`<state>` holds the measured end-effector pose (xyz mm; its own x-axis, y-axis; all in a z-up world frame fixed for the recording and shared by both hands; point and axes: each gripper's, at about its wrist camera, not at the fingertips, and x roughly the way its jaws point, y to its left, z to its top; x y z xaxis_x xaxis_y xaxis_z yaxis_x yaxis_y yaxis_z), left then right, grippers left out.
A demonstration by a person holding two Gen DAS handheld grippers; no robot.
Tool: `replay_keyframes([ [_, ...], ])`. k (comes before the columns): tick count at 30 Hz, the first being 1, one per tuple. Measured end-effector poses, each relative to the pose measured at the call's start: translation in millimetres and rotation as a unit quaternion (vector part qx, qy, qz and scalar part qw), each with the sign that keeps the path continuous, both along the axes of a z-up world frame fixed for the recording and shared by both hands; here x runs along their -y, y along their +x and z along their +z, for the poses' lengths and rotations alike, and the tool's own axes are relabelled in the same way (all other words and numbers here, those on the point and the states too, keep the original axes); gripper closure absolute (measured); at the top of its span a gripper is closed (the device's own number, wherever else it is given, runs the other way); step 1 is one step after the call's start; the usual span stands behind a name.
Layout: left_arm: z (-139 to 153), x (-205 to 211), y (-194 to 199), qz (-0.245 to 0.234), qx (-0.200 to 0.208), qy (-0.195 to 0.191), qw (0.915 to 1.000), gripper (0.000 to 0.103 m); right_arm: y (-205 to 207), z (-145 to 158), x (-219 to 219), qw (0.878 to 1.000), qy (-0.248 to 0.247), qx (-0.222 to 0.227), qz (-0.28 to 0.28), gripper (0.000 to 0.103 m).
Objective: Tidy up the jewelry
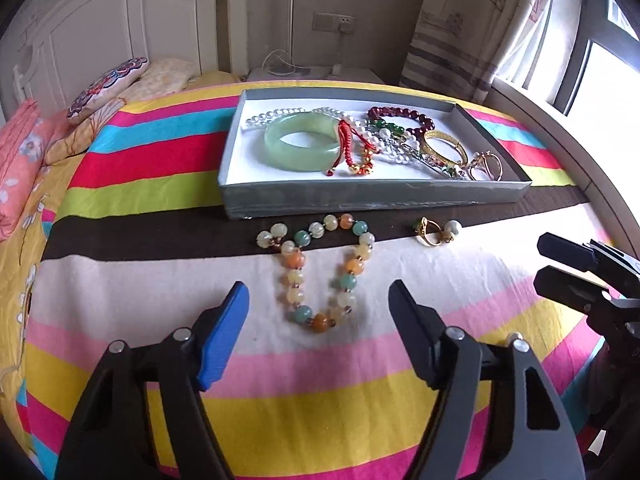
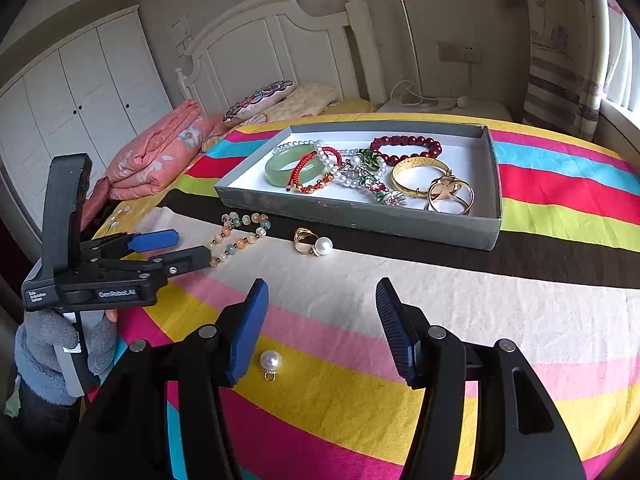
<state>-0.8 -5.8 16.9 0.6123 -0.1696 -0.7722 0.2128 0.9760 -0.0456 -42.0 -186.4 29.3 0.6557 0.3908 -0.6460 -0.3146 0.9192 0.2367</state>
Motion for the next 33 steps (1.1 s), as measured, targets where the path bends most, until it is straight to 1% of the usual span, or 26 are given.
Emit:
replay_keyframes([
  [2, 6.3, 10.6, 0.2, -0.01, 0.014, 0.013, 0.9998, 0.041, 0.0, -0.2, 1.3, 1.0, 0.004, -0.001, 0.0, 0.048],
  [4, 10.0, 21.9, -1.2, -0.032, 0.02, 0.021, 0.9991, 0.044, 0.4, -0.5, 2.5, 1.0, 0.008, -0.003, 0.001, 0.048],
  [6, 9.7, 32.1, 2.5, -0.041, 0.017, 0.043, 0.9981, 0.05, 0.3, -0.4, 3.4, 1.0, 0.013, -0.003, 0.001, 0.048],
  [8, 6.4, 36.5, 7.3, -0.047, 0.01, 0.055, 0.9973, 0.054, 0.7, -0.8, 4.5, 1.0, 0.015, -0.003, 0.001, 0.048],
  [10, -3.3, 39.2, 15.4, -0.057, -0.01, 0.065, 0.9962, 0.065, -0.2, 0.0, 4.5, 1.0, 0.017, -0.002, 0.001, 0.048],
  [11, -5.0, 38.1, 16.6, -0.064, -0.005, 0.056, 0.9964, 0.069, -0.5, 0.2, 5.0, 1.0, 0.019, -0.001, 0.002, 0.048],
  [13, -7.7, 34.3, 17.9, -0.072, -0.009, 0.043, 0.9965, 0.079, -1.1, -0.2, 6.6, 1.0, 0.024, 0.0, 0.002, 0.048],
  [14, -8.5, 33.7, 15.8, -0.07, -0.006, 0.047, 0.9964, 0.093, -1.2, -0.1, 7.2, 1.0, 0.026, -0.001, 0.002, 0.048],
  [15, -9.4, 31.8, 12.8, -0.068, -0.002, 0.047, 0.9966, 0.093, -1.4, -0.2, 7.6, 1.0, 0.027, 0.0, 0.002, 0.048],
  [17, -11.8, 24.2, 3.1, -0.061, 0.009, 0.034, 0.9975, 0.093, -1.6, 0.3, 7.1, 1.0, 0.027, 0.0, 0.003, 0.048],
  [19, -10.7, 9.1, -8.3, -0.041, 0.01, 0.005, 0.9991, 0.094, -2.2, 0.4, 6.4, 1.0, 0.025, 0.0, 0.004, 0.048],
  [21, -6.2, -10.8, -18.6, -0.016, 0.019, -0.029, 0.9993, 0.094, -2.7, 0.5, 4.6, 1.0, 0.022, -0.001, 0.008, 0.048],
  [22, -6.5, -22.7, -22.2, -0.003, 0.016, -0.051, 0.9985, 0.094, -2.6, 0.3, 2.4, 1.0, 0.017, -0.002, 0.01, 0.048],
  [24, -10.8, -45.1, -24.3, 0.013, -0.002, -0.102, 0.9947, 0.094, -1.0, -0.3, -4.4, 1.0, -0.001, -0.004, 0.016, 0.048],
  [26, -15.4, -60.6, -23.8, 0.024, -0.018, -0.142, 0.9895, 0.094, 0.3, -0.1, -15.0, 0.999, -0.021, -0.001, 0.031, 0.053],
  [27, -16.4, -64.6, -24.9, 0.025, -0.019, -0.15, 0.9881, 0.094, 0.9, 1.0, -20.8, 0.999, -0.033, 0.006, 0.036, 0.058],
  [28, -16.8, -63.5, -25.4, 0.023, -0.02, -0.15, 0.9882, 0.094, 2.5, 2.6, -27.6, 0.998, -0.047, 0.016, 0.041, 0.059],
  [30, -16.3, -58.7, -24.4, 0.017, -0.019, -0.138, 0.9901, 0.093, 9.9, 4.8, -44.5, 0.994, -0.082, 0.031, 0.058, 0.062],
  [31, -15.4, -57.3, -24.8, 0.016, -0.019, -0.138, 0.9902, 0.093, 16.1, 4.9, -52.9, 0.993, -0.095, 0.033, 0.066, 0.064],
  [33, -16.0, -60.0, -24.4, 0.015, -0.021, -0.149, 0.9886, 0.093, 32.5, 3.6, -65.8, 0.991, -0.109, 0.028, 0.077, 0.065],
])
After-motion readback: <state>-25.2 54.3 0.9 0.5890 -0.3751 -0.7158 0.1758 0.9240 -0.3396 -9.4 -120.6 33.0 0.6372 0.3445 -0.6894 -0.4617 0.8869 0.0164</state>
